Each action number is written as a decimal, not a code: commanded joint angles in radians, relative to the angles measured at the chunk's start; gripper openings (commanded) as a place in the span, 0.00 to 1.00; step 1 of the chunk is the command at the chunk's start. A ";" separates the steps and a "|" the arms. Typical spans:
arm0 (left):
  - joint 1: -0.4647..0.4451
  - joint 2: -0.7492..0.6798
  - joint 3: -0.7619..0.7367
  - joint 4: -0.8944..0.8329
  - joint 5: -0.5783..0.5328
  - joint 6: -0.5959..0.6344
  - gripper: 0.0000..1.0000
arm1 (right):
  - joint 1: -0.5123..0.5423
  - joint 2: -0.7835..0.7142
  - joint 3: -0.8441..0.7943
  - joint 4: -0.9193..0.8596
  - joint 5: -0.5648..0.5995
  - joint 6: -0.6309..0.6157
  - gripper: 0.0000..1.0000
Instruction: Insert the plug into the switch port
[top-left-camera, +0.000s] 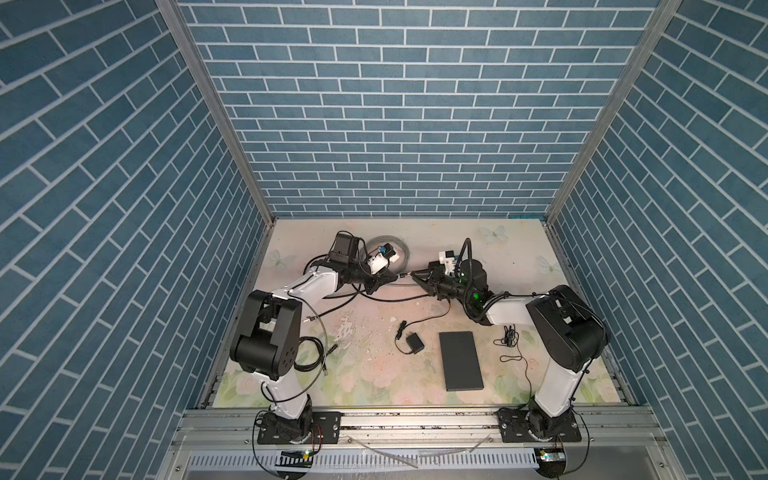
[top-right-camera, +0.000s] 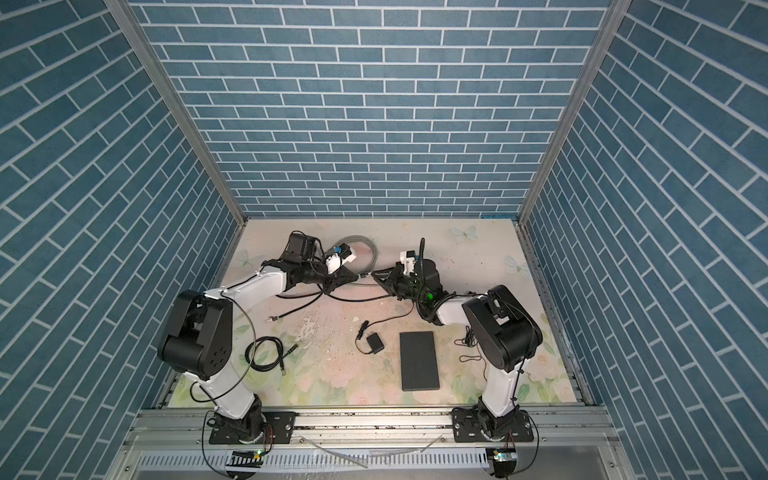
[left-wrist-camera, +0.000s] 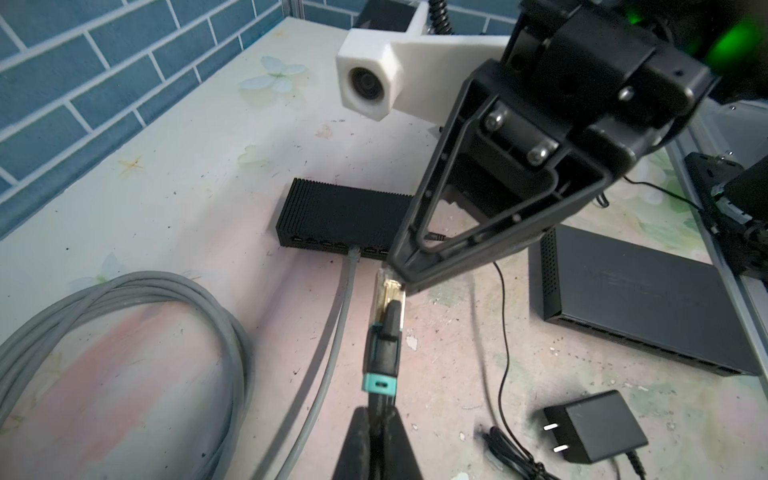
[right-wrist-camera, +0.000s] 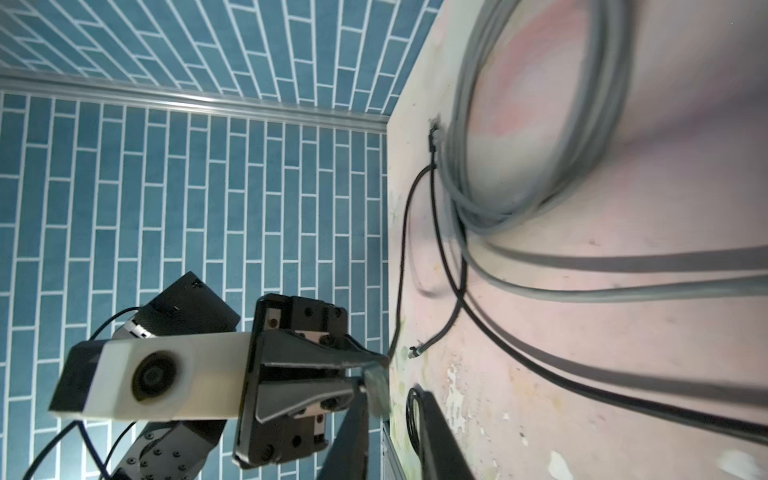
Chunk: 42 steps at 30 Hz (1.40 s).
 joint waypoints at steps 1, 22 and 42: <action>-0.007 0.051 0.093 -0.143 -0.076 0.068 0.00 | -0.106 -0.117 -0.035 -0.184 -0.019 -0.161 0.28; -0.215 0.599 0.817 -0.575 -0.505 -0.041 0.03 | -0.273 -0.013 0.307 -0.760 0.098 -0.827 0.45; -0.297 0.658 0.929 -0.604 -0.532 -0.133 0.03 | -0.274 0.181 0.454 -0.908 0.043 -0.995 0.48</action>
